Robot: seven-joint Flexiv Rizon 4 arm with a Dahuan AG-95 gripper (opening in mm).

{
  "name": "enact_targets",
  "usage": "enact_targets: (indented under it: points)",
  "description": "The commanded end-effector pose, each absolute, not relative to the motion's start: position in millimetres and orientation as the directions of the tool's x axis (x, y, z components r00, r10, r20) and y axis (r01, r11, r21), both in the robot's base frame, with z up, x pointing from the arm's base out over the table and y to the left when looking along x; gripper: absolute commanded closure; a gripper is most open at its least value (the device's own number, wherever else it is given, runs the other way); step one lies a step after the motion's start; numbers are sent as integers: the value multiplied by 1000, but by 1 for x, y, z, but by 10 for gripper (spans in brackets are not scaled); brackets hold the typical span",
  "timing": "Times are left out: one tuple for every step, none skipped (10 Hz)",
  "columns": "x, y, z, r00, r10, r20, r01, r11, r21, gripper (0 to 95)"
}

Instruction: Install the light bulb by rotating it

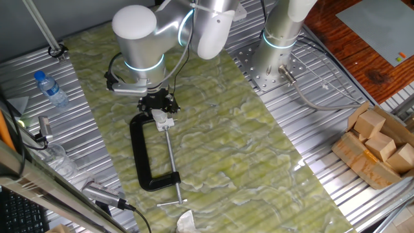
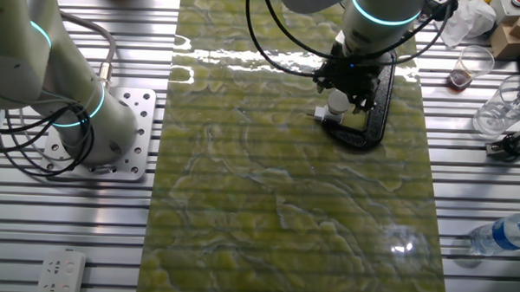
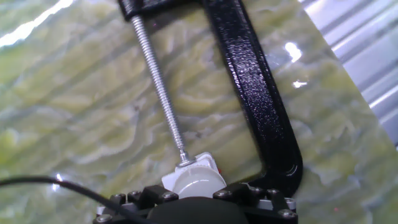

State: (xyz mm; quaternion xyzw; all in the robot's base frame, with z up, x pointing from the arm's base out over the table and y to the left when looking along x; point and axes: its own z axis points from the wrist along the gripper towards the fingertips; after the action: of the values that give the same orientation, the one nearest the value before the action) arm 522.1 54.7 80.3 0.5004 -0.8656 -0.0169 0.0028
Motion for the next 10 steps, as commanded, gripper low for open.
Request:
enact_targets:
  points:
    - [523, 54, 80, -502, -865, -9, -864, 502, 31, 190]
    - [523, 54, 80, -502, -865, -9, -864, 502, 30, 190]
    - [524, 55, 79, -504, -864, -9, -864, 503, 30, 190]
    - [524, 55, 78, -501, -865, -8, -865, 501, 28, 190]
    - [525, 56, 77, -499, -866, -7, -866, 499, 28, 190]
    - [525, 56, 76, -499, -867, -5, -867, 498, 27, 190]
    - [525, 56, 75, -498, -867, -5, -867, 498, 26, 190]
    - [525, 56, 74, -500, -866, -4, -866, 499, 26, 380]
    - [525, 56, 73, -496, -868, -4, -868, 496, 25, 380]
    - [525, 56, 73, -496, -868, -3, -868, 496, 25, 380]
